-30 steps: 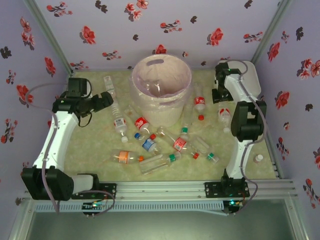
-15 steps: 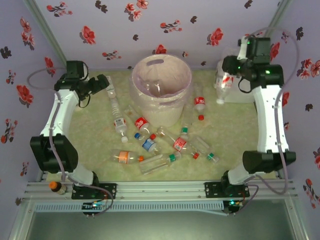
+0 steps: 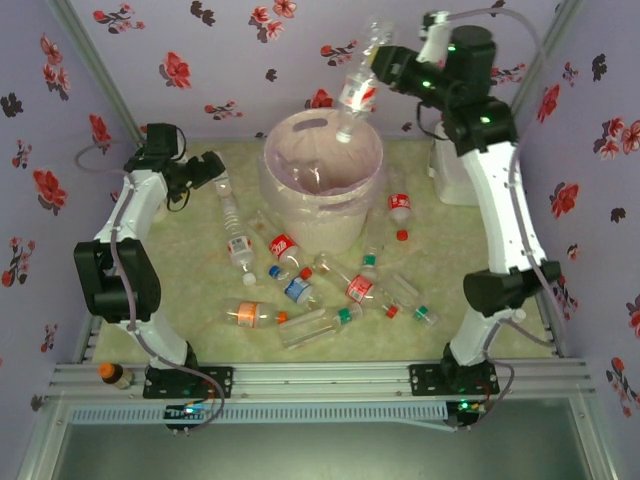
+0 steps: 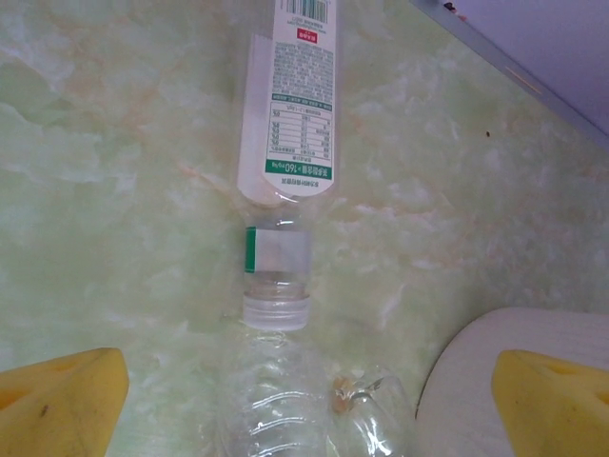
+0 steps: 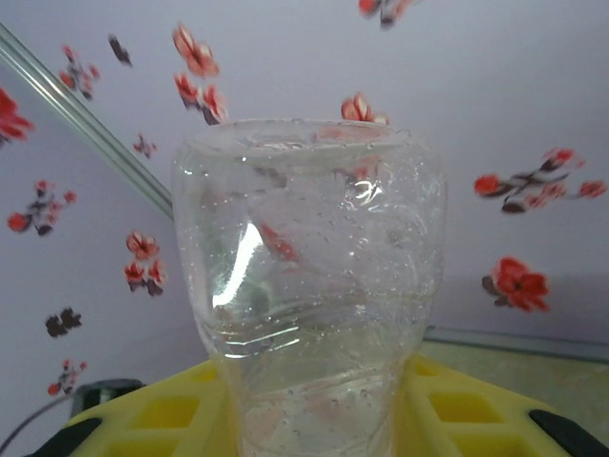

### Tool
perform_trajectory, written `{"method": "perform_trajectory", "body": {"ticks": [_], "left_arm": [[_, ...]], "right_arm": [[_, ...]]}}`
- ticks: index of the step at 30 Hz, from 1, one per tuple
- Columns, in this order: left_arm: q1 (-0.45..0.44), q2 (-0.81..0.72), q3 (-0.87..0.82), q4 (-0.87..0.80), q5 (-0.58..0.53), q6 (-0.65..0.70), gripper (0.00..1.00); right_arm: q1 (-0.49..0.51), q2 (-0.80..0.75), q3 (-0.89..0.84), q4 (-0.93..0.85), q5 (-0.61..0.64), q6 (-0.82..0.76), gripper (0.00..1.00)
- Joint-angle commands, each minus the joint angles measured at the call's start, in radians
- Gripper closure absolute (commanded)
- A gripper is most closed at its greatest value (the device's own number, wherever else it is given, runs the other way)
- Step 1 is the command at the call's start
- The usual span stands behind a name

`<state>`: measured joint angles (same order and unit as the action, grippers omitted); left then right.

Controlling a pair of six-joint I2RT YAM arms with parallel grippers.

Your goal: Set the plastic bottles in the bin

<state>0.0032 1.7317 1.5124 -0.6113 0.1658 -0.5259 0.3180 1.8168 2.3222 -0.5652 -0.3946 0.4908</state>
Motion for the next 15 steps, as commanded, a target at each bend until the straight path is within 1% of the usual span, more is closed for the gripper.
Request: {"method": "perform_trajectory", "body": {"ticks": [1, 4, 8, 11, 15], "left_arm": [[0.004, 0.035, 0.021, 0.026, 0.0, -0.015, 0.04], [0.005, 0.077, 0.043, 0.025, 0.0, -0.015, 0.05], [0.005, 0.141, 0.09, 0.025, -0.006, -0.01, 0.08], [0.006, 0.2, 0.134, 0.025, -0.015, -0.009, 0.1], [0.004, 0.271, 0.193, 0.025, -0.024, -0.014, 0.11]], "right_arm": [[0.053, 0.089, 0.072, -0.102, 0.06, -0.084, 0.8], [0.108, 0.141, 0.083, -0.187, 0.151, -0.173, 0.8], [0.164, 0.181, 0.033, -0.229, 0.269, -0.253, 0.8], [0.193, 0.2, -0.025, -0.242, 0.298, -0.267, 0.8], [0.217, 0.2, -0.109, -0.215, 0.317, -0.271, 0.78]]}}
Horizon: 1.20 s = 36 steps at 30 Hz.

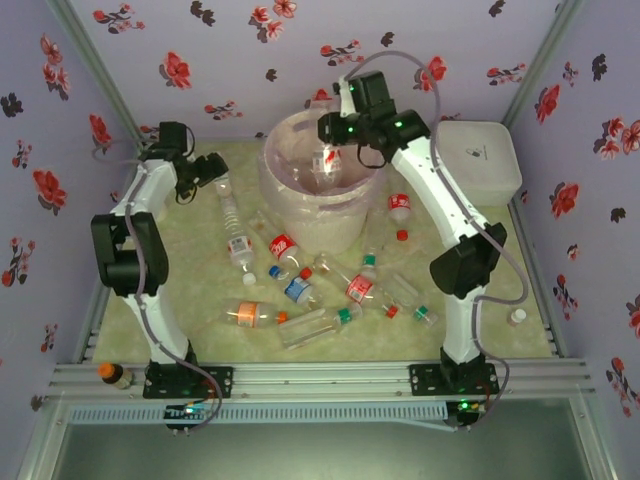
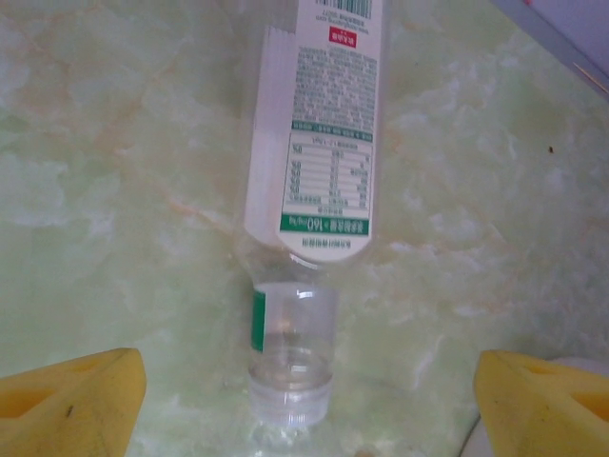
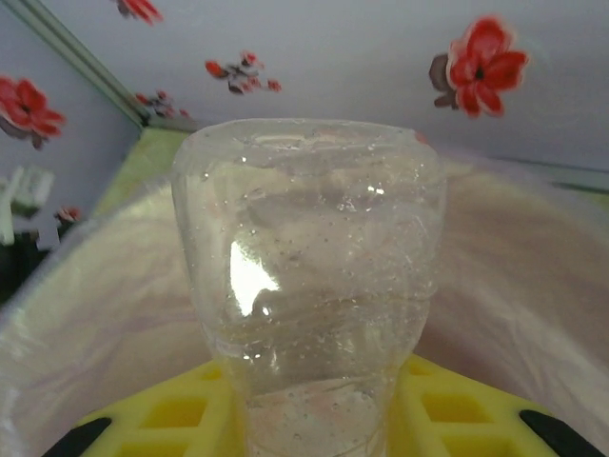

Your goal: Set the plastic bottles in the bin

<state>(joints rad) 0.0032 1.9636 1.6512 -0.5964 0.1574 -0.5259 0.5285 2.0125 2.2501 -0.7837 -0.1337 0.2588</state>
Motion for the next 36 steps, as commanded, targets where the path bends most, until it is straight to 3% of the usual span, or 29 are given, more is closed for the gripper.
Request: {"method": "perform_trajectory", "body": {"ticks": [1, 3, 7, 10, 16, 26, 31, 36], "left_arm": [[0.004, 0.056, 0.068, 0.01, -0.02, -0.015, 0.1], [0.004, 0.089, 0.095, 0.01, -0.028, -0.018, 0.08], [0.002, 0.157, 0.144, 0.002, -0.04, -0.02, 0.09], [0.0, 0.219, 0.212, -0.04, -0.041, -0.014, 0.1], [-0.019, 0.262, 0.261, -0.077, -0.051, -0.01, 0.09], [-0.075, 0.245, 0.23, -0.129, -0.122, 0.015, 0.04], [-0.089, 0.233, 0.204, -0.144, -0.17, 0.034, 0.02], [-0.078, 0.28, 0.288, -0.177, -0.163, 0.049, 0.01]], "right_arm": [[0.01, 0.007, -0.05, 0.004, 0.061, -0.038, 0.76], [0.016, 0.008, -0.065, -0.002, 0.064, -0.035, 0.69], [0.033, 0.001, -0.043, -0.058, 0.085, -0.051, 0.38], [0.043, -0.026, -0.033, -0.082, 0.119, -0.074, 0.21], [0.047, -0.059, 0.066, -0.146, 0.126, -0.092, 0.01], [0.047, -0.211, 0.072, -0.127, 0.144, -0.094, 0.01], [0.034, -0.316, -0.068, -0.104, 0.204, -0.105, 0.01], [0.015, -0.407, -0.226, -0.069, 0.195, -0.06, 0.01]]}}
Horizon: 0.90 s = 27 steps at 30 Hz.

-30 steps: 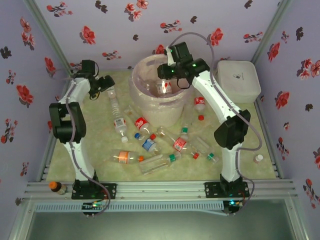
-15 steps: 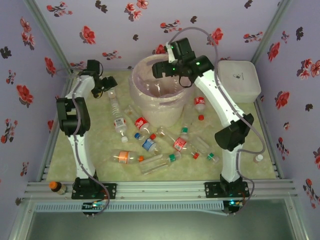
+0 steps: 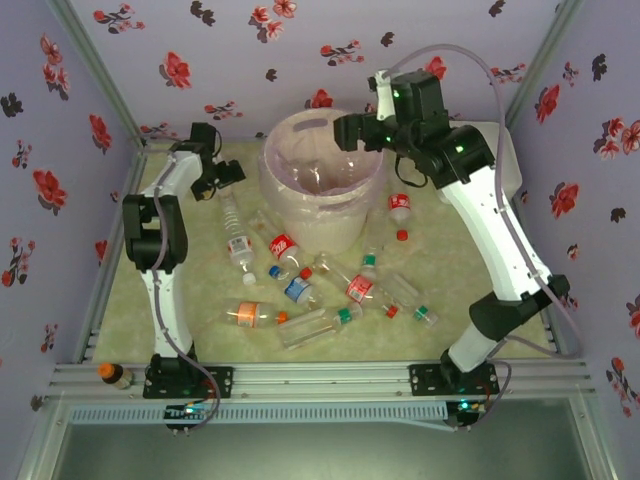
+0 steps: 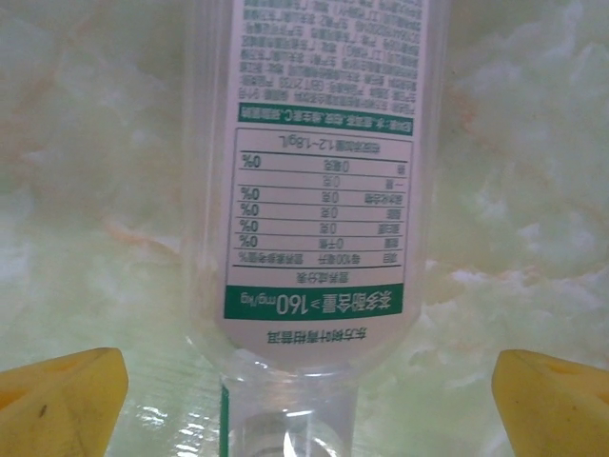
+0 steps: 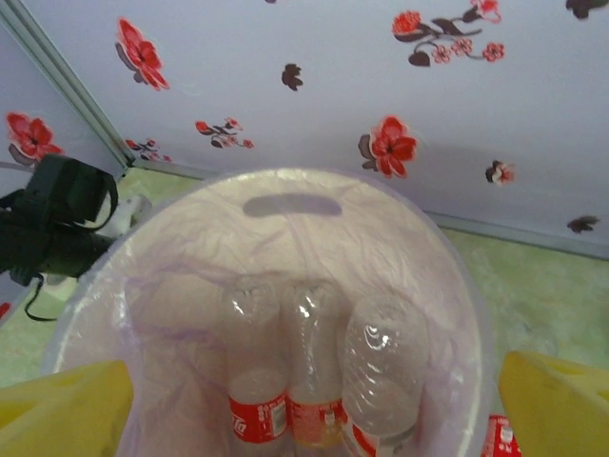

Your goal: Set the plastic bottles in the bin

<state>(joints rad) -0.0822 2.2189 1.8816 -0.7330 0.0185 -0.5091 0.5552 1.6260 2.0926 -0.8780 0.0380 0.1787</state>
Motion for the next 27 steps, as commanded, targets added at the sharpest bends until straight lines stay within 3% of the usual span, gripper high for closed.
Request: {"method": "perform_trajectory", "body": {"ticks": [1, 4, 12, 27], "left_arm": [[0.01, 0.04, 0.079, -0.049, -0.025, 0.033, 0.01], [0.012, 0.071, 0.129, -0.069, -0.023, 0.035, 0.07], [0.018, 0.085, 0.138, -0.074, -0.015, 0.039, 0.35], [0.019, 0.022, 0.118, -0.068, -0.027, 0.046, 0.43]], "right_arm": [[-0.015, -0.039, -0.101, 0.031, 0.023, 0.031, 0.01], [-0.028, -0.094, -0.193, 0.054, 0.029, 0.054, 0.01], [-0.133, -0.241, -0.35, 0.11, 0.002, 0.111, 0.02], [-0.209, -0.334, -0.438, 0.131, -0.062, 0.129, 0.07]]}}
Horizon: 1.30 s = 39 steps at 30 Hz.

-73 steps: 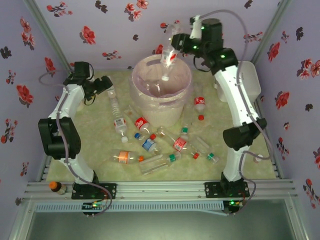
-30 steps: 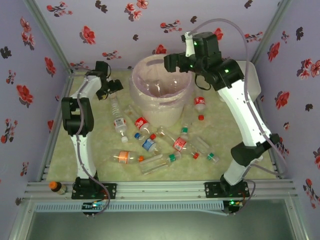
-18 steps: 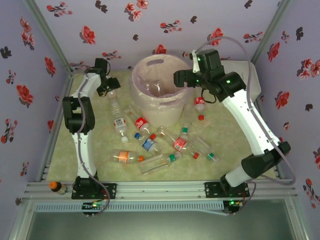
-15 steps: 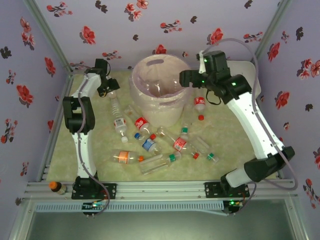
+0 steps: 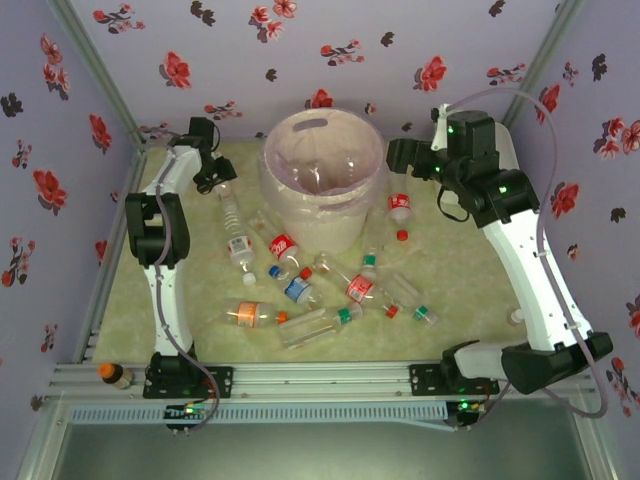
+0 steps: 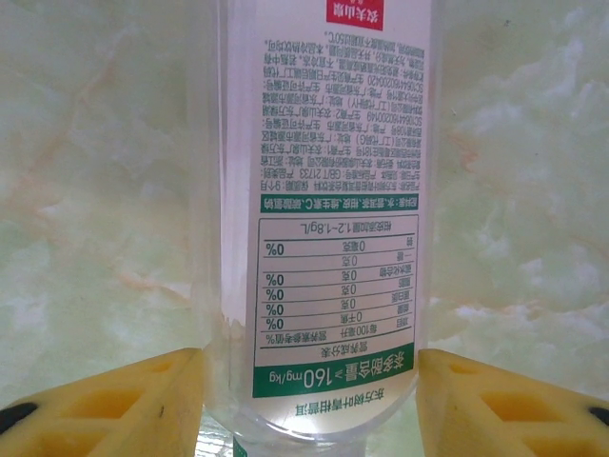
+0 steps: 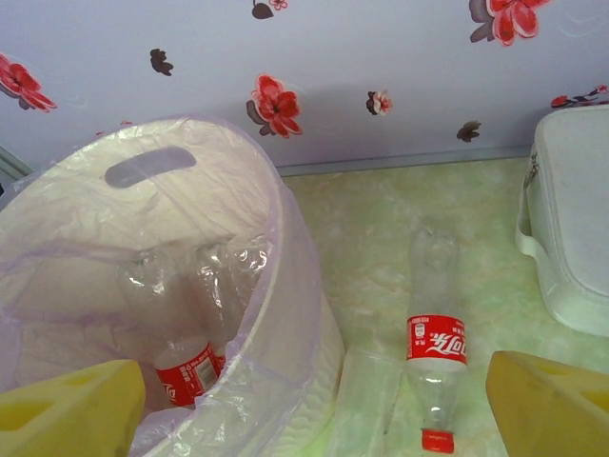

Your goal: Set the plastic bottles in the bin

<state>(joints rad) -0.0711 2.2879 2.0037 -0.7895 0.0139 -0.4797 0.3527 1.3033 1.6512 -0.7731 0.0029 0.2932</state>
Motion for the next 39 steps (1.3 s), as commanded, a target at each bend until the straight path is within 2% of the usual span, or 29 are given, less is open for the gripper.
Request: {"method": "perform_trajectory", "body": {"ticks": [1, 3, 8, 9, 10, 12, 13, 14, 17, 23, 26, 31, 34, 39], "left_arm": [[0.008, -0.063, -0.007, -0.011, -0.025, 0.019, 0.44], [0.009, -0.095, -0.011, -0.01, -0.029, 0.025, 0.48], [0.008, -0.1, 0.003, -0.023, -0.04, 0.035, 0.47], [0.008, -0.092, 0.004, -0.025, -0.04, 0.035, 0.45], [0.008, -0.084, 0.004, -0.025, -0.04, 0.033, 0.38], [0.008, -0.063, 0.01, -0.023, -0.046, 0.032, 0.16], [0.01, -0.048, 0.015, -0.026, -0.053, 0.03, 0.08], [0.01, -0.038, 0.022, -0.032, -0.059, 0.028, 0.04], [0.009, -0.023, 0.004, -0.011, -0.072, 0.018, 0.0], [0.004, 0.026, 0.025, -0.004, -0.052, 0.021, 0.0], [0.004, 0.046, 0.033, -0.011, -0.054, 0.021, 0.08], [0.004, 0.058, 0.04, -0.027, -0.054, 0.016, 0.28], [0.004, 0.018, 0.027, -0.036, -0.069, 0.03, 0.37], [0.014, -0.076, 0.037, -0.064, -0.08, 0.064, 0.44]], "right_arm": [[-0.006, -0.011, 0.008, 0.024, -0.029, 0.012, 0.08], [-0.005, -0.009, 0.009, 0.026, -0.03, 0.011, 0.08], [-0.005, 0.0, -0.001, 0.039, -0.038, 0.015, 0.1], [-0.006, 0.003, -0.001, 0.039, -0.038, 0.016, 0.1], [-0.005, 0.001, -0.001, 0.033, -0.037, 0.014, 0.1], [-0.006, -0.002, -0.004, 0.027, -0.027, 0.008, 0.1], [-0.006, -0.004, -0.004, 0.021, -0.019, 0.003, 0.1], [-0.006, -0.005, -0.001, 0.014, -0.013, -0.002, 0.1], [-0.006, -0.013, -0.002, -0.003, 0.001, -0.011, 0.1], [-0.009, -0.019, -0.013, -0.02, 0.027, -0.023, 0.1], [-0.01, -0.026, -0.019, -0.028, 0.037, -0.027, 0.1], [-0.011, -0.03, -0.022, -0.028, 0.037, -0.028, 0.1], [-0.012, -0.03, -0.015, -0.03, 0.046, -0.037, 0.1], [-0.013, -0.023, 0.008, -0.036, 0.038, -0.046, 0.1]]}}
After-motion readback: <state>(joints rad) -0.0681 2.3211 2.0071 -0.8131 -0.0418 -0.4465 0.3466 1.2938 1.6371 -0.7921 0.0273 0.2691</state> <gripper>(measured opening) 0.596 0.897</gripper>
